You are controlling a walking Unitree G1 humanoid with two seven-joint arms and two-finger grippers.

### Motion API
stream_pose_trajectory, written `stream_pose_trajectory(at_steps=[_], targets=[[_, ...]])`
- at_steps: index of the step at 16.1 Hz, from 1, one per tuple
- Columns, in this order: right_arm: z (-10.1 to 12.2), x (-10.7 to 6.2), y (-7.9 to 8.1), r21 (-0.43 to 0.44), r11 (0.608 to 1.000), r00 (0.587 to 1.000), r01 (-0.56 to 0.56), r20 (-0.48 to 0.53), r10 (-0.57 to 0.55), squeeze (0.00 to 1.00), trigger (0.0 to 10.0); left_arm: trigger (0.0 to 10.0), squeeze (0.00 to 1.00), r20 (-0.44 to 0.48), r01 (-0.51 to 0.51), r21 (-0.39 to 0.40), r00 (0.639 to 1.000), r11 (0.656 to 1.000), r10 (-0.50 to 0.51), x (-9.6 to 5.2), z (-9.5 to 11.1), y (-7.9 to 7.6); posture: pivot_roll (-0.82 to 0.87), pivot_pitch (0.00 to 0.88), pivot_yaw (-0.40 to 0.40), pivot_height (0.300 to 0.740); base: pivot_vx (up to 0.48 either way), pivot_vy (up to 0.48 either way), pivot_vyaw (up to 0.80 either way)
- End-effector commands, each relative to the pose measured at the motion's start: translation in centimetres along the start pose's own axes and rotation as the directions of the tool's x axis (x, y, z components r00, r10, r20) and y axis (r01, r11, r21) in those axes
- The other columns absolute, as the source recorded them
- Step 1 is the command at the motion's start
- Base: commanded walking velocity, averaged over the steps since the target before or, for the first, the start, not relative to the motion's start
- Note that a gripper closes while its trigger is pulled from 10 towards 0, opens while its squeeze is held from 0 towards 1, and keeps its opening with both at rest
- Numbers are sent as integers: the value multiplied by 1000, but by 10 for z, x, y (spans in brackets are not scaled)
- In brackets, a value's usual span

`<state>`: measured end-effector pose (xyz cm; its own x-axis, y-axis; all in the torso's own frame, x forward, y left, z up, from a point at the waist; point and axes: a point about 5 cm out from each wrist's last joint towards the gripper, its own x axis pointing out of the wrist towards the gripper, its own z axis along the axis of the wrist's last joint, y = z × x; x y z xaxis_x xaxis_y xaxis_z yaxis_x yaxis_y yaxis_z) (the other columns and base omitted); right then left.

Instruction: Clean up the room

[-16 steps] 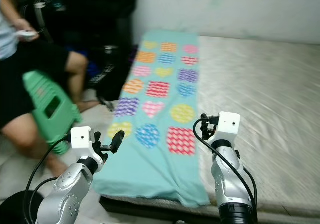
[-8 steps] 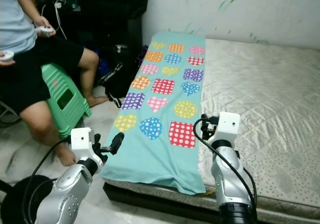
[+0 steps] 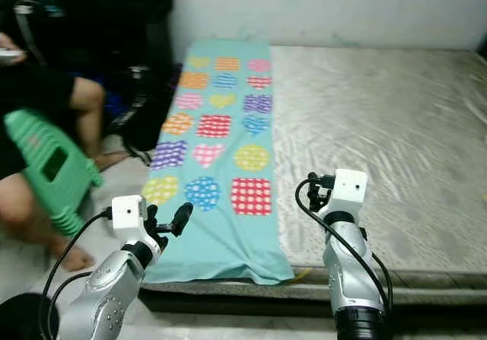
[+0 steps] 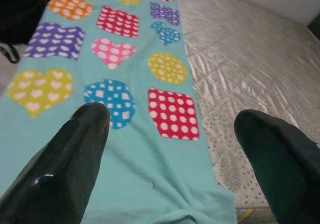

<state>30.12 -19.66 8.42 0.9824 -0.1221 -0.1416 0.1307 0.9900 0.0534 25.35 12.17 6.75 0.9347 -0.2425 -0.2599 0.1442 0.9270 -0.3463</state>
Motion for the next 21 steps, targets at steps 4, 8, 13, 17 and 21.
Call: stream_pose_trajectory(at_steps=[4, 8, 13, 17, 21], targets=[[3, 1, 0, -8, 1000, 1000, -10, 1, 10, 0, 10000, 10000, 0, -4, 3, -2, 1000, 1000, -3, -3, 1, 1, -119, 0, 3, 740, 0, 0, -800], [3, 2, 1, -7, 1000, 1000, -8, 3, 8, 0, 10000, 10000, 0, -6, 10, -1, 1000, 1000, -10, -4, 2, 2, -115, 0, 8, 740, 0, 0, -800], [4, 4, 2, -8, 1000, 1000, -16, 10, 16, 0, 10000, 10000, 0, 6, 13, -8, 1000, 1000, -13, -3, 4, 3, -115, 0, 7, 740, 0, 0, -320], [4, 5, 2, -7, 1000, 1000, -14, 8, 14, 0, 10000, 10000, 0, 11, 14, -16, 1000, 1000, -14, -2, 5, 4, -116, 0, 7, 740, 0, 0, -400], [5, 5, 1, -11, 1000, 1000, -17, 12, 17, 0, 10000, 10000, 0, 22, 17, -16, 1000, 1000, -16, -2, 6, 3, -117, 0, 5, 740, 0, 60, -536]])
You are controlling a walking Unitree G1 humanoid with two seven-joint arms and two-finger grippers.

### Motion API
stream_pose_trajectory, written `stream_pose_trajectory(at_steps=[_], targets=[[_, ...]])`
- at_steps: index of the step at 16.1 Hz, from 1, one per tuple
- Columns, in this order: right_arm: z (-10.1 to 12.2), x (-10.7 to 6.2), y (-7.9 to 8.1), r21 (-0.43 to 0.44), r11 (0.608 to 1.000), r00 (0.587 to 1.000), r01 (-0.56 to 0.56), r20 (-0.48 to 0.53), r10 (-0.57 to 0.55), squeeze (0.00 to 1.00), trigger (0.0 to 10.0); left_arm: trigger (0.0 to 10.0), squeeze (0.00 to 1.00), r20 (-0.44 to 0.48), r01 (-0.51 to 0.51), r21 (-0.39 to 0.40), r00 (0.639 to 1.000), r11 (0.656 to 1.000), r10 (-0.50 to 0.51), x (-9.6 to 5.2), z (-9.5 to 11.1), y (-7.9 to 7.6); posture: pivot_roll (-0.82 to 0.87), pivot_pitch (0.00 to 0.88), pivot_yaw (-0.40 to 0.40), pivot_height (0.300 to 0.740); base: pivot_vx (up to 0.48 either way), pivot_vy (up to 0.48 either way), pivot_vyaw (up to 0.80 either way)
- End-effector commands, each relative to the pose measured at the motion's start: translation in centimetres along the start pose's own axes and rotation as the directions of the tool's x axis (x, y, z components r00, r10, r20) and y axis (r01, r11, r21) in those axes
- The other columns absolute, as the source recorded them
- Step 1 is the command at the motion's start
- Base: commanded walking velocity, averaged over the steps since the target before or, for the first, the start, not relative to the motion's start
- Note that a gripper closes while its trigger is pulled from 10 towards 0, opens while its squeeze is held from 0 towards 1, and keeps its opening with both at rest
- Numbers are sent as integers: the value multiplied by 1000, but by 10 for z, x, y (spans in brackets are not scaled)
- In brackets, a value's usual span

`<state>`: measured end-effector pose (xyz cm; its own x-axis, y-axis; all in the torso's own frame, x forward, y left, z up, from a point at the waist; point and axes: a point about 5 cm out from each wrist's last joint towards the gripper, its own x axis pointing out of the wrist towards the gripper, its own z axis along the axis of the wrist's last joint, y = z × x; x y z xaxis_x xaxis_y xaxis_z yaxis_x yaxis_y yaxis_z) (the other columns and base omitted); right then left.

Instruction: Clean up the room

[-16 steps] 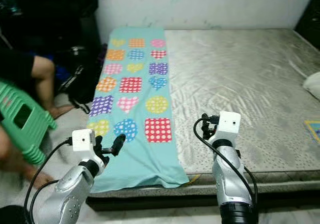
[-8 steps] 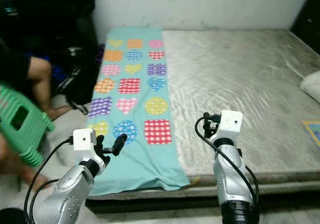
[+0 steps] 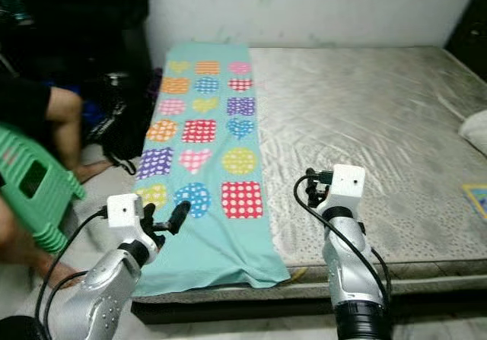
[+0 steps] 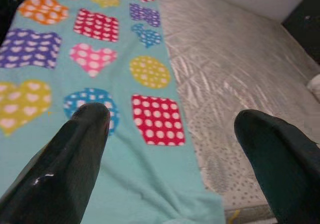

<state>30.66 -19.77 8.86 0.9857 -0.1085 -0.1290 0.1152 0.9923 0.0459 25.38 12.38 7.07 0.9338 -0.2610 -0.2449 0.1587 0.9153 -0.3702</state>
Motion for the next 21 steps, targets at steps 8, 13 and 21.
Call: stream_pose_trajectory(at_steps=[8, 13, 21], targets=[[-2, 0, 2, -2, 1000, 1000, -7, -3, 7, 0, 10000, 10000, 0, 13, -3, -7, 1000, 1000, 3, -2, 3, 2, -116, 0, 5, 740, 0, 182, 0], [-1, 1, 1, -9, 1000, 1000, -4, -2, 4, 0, 10000, 10000, 0, 5, -5, -6, 1000, 1000, 5, -1, 2, 1, -118, 0, 2, 740, 0, 391, 0], [0, 1, 0, -19, 1000, 1000, -3, -2, 3, 0, 10000, 10000, 0, 28, -9, -6, 1000, 1000, 9, -2, 4, 2, -120, 0, 3, 740, 0, 0, 0]])
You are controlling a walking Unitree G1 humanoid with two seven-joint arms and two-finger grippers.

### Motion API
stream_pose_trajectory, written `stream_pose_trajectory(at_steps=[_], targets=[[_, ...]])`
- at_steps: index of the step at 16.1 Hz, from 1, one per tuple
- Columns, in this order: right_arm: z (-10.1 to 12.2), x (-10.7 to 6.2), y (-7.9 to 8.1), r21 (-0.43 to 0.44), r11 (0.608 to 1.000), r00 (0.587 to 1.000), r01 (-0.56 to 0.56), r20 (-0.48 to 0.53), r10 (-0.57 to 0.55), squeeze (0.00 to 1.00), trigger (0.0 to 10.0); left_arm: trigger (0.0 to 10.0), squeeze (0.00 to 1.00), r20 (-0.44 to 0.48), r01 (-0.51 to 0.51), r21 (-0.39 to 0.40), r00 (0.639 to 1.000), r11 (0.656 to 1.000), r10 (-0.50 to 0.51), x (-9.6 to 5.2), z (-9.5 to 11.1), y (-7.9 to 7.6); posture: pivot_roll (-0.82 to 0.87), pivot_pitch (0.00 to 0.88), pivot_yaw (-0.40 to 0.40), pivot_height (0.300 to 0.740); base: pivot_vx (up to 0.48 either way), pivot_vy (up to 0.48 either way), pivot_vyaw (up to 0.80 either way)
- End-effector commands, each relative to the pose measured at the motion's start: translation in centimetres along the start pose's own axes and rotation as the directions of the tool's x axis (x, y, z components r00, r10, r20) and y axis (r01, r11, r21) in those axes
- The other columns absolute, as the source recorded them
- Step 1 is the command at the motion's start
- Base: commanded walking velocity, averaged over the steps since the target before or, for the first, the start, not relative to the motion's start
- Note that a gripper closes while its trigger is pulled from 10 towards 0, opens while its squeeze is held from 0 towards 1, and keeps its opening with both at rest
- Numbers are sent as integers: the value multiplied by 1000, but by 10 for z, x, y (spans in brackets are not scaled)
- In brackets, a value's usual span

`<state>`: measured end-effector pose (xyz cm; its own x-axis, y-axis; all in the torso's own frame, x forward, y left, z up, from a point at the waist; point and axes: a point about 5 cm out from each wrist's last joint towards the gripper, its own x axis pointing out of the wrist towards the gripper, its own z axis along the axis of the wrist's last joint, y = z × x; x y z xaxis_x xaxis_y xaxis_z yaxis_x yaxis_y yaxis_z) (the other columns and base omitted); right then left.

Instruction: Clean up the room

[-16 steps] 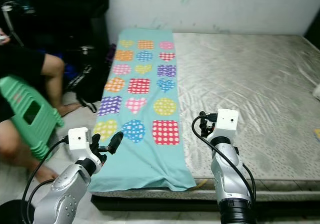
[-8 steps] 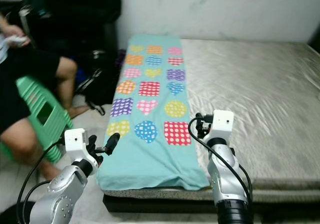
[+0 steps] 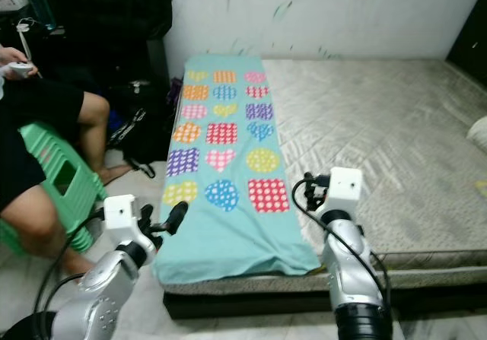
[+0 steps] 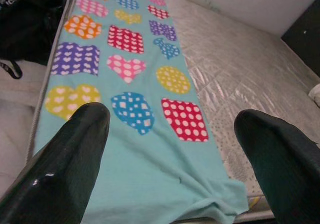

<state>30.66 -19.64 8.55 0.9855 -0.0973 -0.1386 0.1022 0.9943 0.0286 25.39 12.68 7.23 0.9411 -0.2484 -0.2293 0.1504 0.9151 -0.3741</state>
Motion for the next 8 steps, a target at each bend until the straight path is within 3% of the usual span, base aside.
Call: stream_pose_trajectory(at_steps=[1, 3, 5, 7, 8], targets=[[2, 1, -2, -2, 1000, 1000, 8, 7, -8, 0, 10000, 10000, 0, 25, -25, 11, 999, 1000, 24, -2, 3, 5, -120, 0, 3, 740, 0, 0, -413], [0, 0, -1, 0, 1000, 1000, 3, 6, -3, 0, 10000, 10000, 0, 81, -114, 61, 991, 992, 109, -7, 8, 21, -116, 0, 11, 740, 0, 0, -681], [-2, -1, 5, -8, 999, 999, -31, 8, 31, 0, 10000, 10000, 0, 117, -248, 114, 965, 962, 235, -14, 12, 46, -102, 0, 19, 740, 0, 0, 0], [-5, -3, 13, -48, 994, 995, -98, 5, 98, 0, 10000, 10000, 0, 151, -320, 140, 942, 937, 299, -30, 18, 70, -78, 0, 14, 740, 0, 0, 0], [-5, -4, 14, -52, 993, 994, -109, 7, 110, 0, 10000, 10000, 0, 158, -326, 148, 940, 934, 303, -34, 19, 73, -78, 0, 14, 740, 0, 0, 0]])
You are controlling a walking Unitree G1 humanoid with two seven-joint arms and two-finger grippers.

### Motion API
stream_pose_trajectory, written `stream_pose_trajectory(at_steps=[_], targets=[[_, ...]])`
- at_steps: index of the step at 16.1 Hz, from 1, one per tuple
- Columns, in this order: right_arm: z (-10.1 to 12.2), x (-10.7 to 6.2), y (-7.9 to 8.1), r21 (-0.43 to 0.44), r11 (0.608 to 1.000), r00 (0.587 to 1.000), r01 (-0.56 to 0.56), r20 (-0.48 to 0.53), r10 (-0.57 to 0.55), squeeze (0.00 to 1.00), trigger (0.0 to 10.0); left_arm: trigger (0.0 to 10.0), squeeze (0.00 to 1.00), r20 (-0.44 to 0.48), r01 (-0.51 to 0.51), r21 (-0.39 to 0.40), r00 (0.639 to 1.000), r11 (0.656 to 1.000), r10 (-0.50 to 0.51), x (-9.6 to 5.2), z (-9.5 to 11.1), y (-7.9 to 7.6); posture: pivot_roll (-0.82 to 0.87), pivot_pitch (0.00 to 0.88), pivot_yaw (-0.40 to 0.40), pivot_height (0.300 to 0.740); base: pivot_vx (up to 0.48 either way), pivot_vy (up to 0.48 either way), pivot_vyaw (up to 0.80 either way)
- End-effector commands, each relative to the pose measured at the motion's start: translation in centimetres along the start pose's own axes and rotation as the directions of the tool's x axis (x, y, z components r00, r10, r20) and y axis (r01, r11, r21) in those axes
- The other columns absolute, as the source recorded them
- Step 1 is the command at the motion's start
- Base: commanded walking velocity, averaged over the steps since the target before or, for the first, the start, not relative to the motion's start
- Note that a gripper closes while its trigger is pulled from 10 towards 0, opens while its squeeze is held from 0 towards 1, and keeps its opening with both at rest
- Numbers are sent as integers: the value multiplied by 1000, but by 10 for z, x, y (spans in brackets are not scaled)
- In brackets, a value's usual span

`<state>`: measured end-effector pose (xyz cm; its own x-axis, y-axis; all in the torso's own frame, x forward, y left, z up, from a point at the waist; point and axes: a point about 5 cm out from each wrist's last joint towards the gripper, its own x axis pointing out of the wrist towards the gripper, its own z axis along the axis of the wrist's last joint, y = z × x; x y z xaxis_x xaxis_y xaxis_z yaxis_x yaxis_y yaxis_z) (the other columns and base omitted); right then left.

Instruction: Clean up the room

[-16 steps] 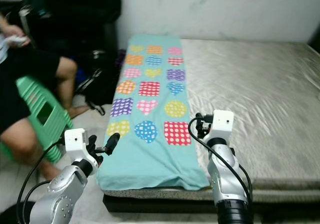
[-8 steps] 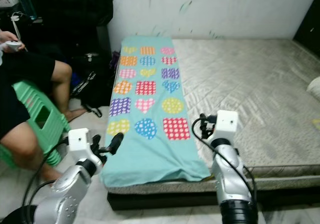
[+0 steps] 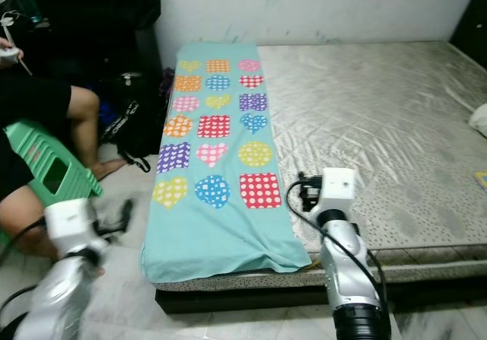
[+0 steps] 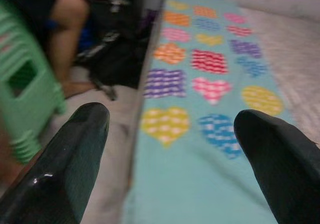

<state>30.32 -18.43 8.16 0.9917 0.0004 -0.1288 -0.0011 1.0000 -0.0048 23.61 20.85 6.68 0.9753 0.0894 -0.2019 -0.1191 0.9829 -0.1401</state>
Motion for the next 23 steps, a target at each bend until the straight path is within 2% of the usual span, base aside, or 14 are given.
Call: stream_pose_trajectory(at_steps=[1, 2, 4, 6, 8, 11, 16, 20, 23], targets=[[-1, -3, 1, -7, 1000, 1000, -22, 3, 22, 0, 10000, 10000, 0, 26, -11, 20, 1000, 1000, 11, -6, 5, 9, -66, 0, 10, 740, 0, 0, 0], [-1, -7, -1, 0, 999, 999, -34, 6, 34, 0, 10000, 10000, 0, 27, -20, 36, 999, 999, 19, -14, 5, 18, -61, 0, 7, 740, 0, 0, 0], [-3, -11, -6, -7, 1000, 1000, -28, 4, 28, 0, 10000, 10000, 0, 37, -41, 52, 999, 998, 39, -22, 4, 25, -59, 0, 3, 740, 0, 0, 0], [-1, -8, -6, -4, 1000, 1000, -14, 13, 14, 0, 10000, 10000, 0, 75, -4, 67, 997, 998, -1, -18, 12, 14, -65, 0, 8, 740, 0, 0, 0], [2, -6, -5, 14, 1000, 1000, 1, 24, -2, 0, 10000, 10000, 0, 110, 26, 44, 993, 999, -30, -9, 24, 6, -65, 0, 14, 740, 0, 0, 0], [5, -5, -5, 23, 1000, 999, 17, 27, -18, 0, 10000, 10000, 0, 127, 45, 36, 991, 998, -49, 0, 28, 0, -78, 0, 7, 740, 0, 0, -800], [9, -6, -14, 9, 999, 999, 33, 30, -33, 0, 10000, 10000, 0, 86, 89, -11, 992, 996, -88, -11, 16, -16, -77, 0, 1, 740, 0, 0, -800], [6, -9, -14, 7, 999, 999, 40, 17, -40, 0, 10000, 10000, 0, 71, 80, -10, 994, 997, -79, -17, 15, -11, -63, 0, -9, 740, 0, 0, -800], [7, -9, -16, -1, 999, 999, 40, 11, -40, 0, 10000, 10000, 0, 65, 77, -17, 995, 997, -76, -20, 14, -13, -67, 0, -16, 740, 0, 0, -800]])
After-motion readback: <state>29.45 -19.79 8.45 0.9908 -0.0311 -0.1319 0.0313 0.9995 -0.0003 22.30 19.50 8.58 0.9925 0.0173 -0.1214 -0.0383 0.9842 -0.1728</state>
